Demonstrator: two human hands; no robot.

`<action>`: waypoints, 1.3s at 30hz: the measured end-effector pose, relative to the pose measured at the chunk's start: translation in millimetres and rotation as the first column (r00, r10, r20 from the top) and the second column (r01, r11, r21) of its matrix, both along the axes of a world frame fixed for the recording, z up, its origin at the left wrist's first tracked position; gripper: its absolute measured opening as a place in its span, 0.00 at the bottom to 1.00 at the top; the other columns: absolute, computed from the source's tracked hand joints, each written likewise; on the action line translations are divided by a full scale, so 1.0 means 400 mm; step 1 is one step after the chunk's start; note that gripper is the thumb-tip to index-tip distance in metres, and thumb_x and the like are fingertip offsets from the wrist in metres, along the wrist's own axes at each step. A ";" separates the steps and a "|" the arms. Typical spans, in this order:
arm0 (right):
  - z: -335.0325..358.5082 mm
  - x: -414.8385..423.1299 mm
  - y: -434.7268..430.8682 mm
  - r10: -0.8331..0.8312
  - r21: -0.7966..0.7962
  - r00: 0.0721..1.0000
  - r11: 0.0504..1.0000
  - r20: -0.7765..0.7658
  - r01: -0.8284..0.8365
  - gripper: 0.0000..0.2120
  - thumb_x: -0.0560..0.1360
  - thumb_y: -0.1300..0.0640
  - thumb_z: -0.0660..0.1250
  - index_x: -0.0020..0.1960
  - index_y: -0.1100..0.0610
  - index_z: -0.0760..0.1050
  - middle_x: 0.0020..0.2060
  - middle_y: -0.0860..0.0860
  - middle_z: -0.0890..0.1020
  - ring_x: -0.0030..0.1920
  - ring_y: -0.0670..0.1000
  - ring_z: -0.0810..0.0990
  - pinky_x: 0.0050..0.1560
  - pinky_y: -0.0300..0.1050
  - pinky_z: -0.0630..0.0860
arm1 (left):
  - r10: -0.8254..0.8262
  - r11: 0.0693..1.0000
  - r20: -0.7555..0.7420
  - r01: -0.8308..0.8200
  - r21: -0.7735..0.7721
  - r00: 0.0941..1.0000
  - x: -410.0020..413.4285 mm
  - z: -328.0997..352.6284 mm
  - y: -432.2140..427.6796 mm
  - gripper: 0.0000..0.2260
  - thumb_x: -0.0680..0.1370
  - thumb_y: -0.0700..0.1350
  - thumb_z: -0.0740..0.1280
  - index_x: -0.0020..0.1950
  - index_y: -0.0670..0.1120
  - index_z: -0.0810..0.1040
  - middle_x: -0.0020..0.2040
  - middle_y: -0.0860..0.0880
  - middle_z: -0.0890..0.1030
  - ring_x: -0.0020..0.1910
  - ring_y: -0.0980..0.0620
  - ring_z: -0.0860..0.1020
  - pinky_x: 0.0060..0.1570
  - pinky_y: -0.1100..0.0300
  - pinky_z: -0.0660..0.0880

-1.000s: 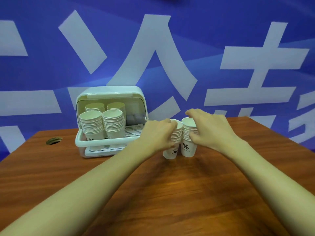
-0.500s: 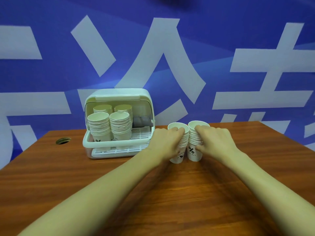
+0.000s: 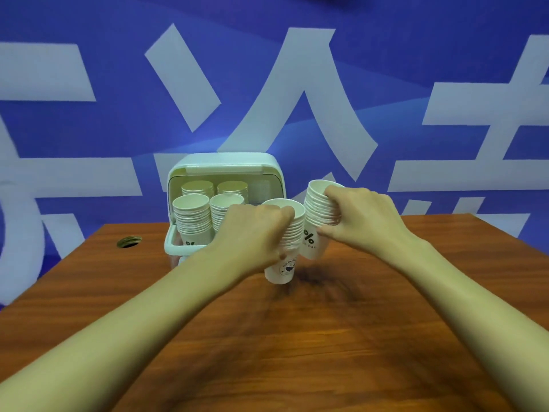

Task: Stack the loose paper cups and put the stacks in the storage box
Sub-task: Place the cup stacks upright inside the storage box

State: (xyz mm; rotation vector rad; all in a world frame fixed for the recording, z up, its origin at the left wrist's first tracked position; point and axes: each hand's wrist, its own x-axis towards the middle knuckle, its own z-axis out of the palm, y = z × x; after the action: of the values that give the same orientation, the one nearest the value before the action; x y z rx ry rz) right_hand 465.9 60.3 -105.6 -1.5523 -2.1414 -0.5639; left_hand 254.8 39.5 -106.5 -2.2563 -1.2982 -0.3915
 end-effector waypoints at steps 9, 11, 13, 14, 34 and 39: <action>0.020 -0.157 0.108 0.120 0.026 0.993 0.992 -0.011 -0.120 0.14 0.69 0.44 0.70 0.47 0.49 0.69 0.41 0.48 0.81 0.43 0.56 0.80 0.36 0.48 0.71 | 0.121 0.993 -0.020 -0.121 -0.015 0.993 -0.162 0.019 -0.030 0.18 0.71 0.59 0.70 0.54 0.52 0.69 0.52 0.51 0.79 0.49 0.45 0.79 0.36 0.56 0.63; 0.010 -0.175 0.137 0.121 0.031 0.993 0.992 0.015 -0.121 0.14 0.69 0.44 0.71 0.47 0.49 0.70 0.41 0.48 0.81 0.43 0.57 0.80 0.35 0.47 0.67 | 0.129 0.991 -0.003 -0.129 -0.014 0.992 -0.179 0.017 -0.028 0.18 0.72 0.59 0.70 0.54 0.52 0.69 0.52 0.52 0.79 0.50 0.45 0.79 0.35 0.56 0.64; 0.001 -0.192 0.160 0.132 0.018 0.991 0.991 0.028 -0.133 0.14 0.69 0.45 0.71 0.46 0.50 0.69 0.40 0.48 0.81 0.42 0.57 0.80 0.34 0.47 0.65 | 0.128 0.992 0.005 -0.128 -0.014 0.992 -0.189 0.014 -0.027 0.17 0.72 0.58 0.70 0.53 0.52 0.69 0.52 0.51 0.79 0.50 0.46 0.79 0.35 0.57 0.65; -0.005 -0.201 0.170 0.143 0.007 0.989 0.990 0.030 -0.143 0.14 0.69 0.45 0.71 0.45 0.49 0.67 0.39 0.48 0.80 0.41 0.56 0.80 0.33 0.46 0.64 | 0.124 0.992 0.007 -0.124 -0.013 0.992 -0.193 0.012 -0.026 0.17 0.72 0.58 0.70 0.53 0.52 0.69 0.52 0.51 0.79 0.50 0.46 0.79 0.34 0.57 0.65; -0.119 -0.297 0.369 0.068 -0.131 0.997 0.989 0.037 -0.063 0.15 0.71 0.53 0.73 0.47 0.53 0.66 0.46 0.54 0.80 0.44 0.60 0.80 0.38 0.48 0.73 | 0.112 0.991 0.065 -0.107 -0.084 0.992 -0.269 -0.068 0.014 0.16 0.72 0.58 0.67 0.46 0.53 0.61 0.47 0.51 0.76 0.45 0.47 0.79 0.32 0.57 0.61; -0.133 -0.303 0.396 -0.004 -0.129 1.000 0.992 -0.003 0.004 0.15 0.74 0.56 0.72 0.55 0.58 0.71 0.49 0.57 0.79 0.46 0.61 0.80 0.40 0.51 0.75 | 0.113 0.989 0.067 -0.106 -0.104 0.991 -0.268 -0.075 0.026 0.17 0.73 0.57 0.67 0.46 0.53 0.60 0.46 0.52 0.76 0.44 0.46 0.79 0.32 0.57 0.62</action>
State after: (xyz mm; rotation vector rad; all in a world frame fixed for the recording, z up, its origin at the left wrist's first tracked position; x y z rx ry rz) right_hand 344.6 218.6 -159.0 -1.6235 -2.2110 -0.4311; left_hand 147.7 49.9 -136.4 -2.2587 -1.5028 -0.3800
